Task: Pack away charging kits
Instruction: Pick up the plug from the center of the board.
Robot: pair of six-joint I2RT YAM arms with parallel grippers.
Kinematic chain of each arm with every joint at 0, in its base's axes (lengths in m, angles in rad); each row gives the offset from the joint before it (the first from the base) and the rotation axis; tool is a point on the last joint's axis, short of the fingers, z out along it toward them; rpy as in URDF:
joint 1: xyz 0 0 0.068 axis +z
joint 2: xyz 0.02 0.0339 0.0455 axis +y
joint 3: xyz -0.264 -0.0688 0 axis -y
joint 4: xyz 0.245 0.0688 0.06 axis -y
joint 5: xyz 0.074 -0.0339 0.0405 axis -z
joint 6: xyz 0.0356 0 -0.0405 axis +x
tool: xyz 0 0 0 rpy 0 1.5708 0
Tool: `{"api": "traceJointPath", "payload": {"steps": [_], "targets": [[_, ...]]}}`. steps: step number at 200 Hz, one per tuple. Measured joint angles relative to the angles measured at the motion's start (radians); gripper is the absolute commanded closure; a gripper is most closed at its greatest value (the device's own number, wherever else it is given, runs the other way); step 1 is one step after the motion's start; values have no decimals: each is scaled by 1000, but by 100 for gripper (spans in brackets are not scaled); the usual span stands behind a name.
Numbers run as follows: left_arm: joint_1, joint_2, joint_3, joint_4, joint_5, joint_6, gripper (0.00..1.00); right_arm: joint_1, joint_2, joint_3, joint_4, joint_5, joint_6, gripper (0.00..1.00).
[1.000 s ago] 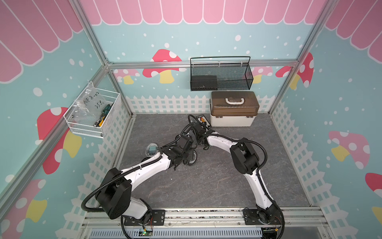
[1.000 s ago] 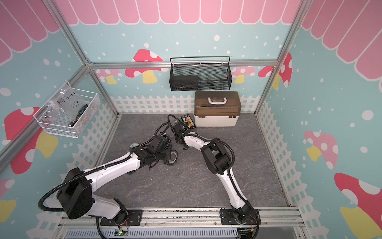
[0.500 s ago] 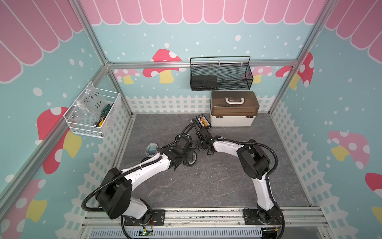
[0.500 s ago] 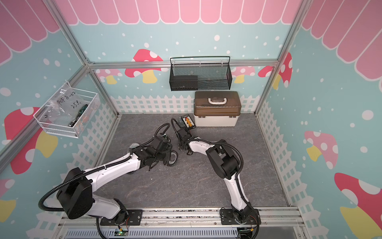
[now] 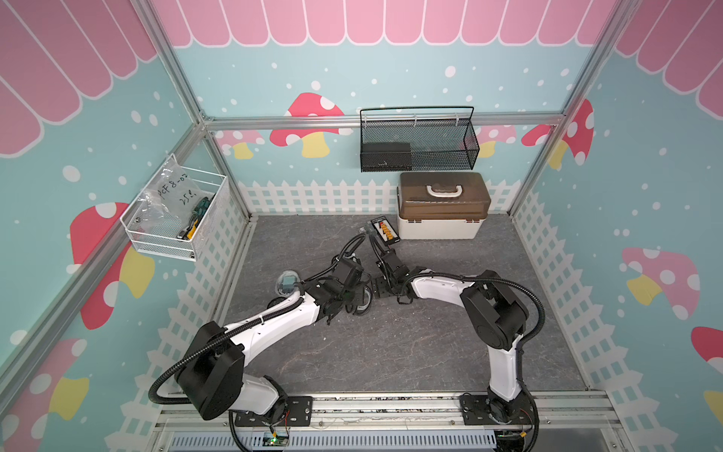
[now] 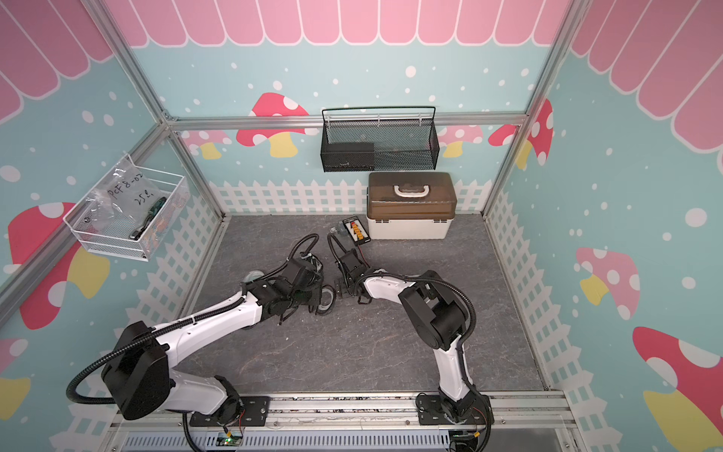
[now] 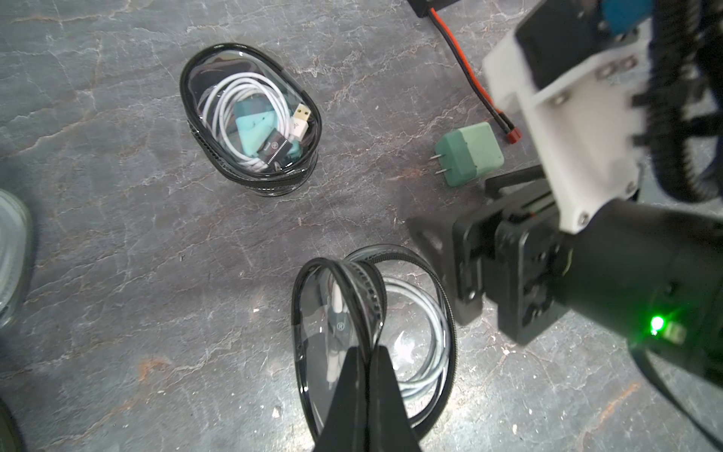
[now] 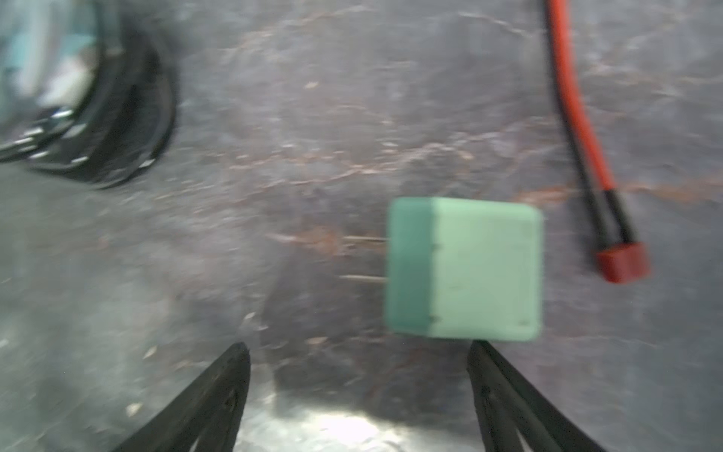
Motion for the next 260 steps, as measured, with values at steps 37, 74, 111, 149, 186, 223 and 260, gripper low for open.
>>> {"api": "traceJointPath", "payload": {"steps": [37, 74, 111, 149, 186, 223, 260], "targets": [[2, -11, -16, -2, -5, -5, 100, 31, -19, -24, 40, -25, -28, 15], [4, -14, -21, -2, -6, -7, 100, -9, -71, -24, 32, 33, -45, 6], [4, -17, -22, -2, -7, -8, 100, -95, -55, 10, 30, 53, -45, 4], [4, -35, -28, -3, -11, -8, 100, -93, 33, 62, 55, -20, -45, 3], [4, -53, -35, -3, -12, -8, 100, -79, 41, 51, 84, -94, -35, 3], [5, -75, -49, -4, -19, -11, 100, -54, 14, -2, 108, -134, -2, 3], [7, -101, -76, -5, -31, -12, 100, 9, -19, -27, 118, -171, 37, 5]]}}
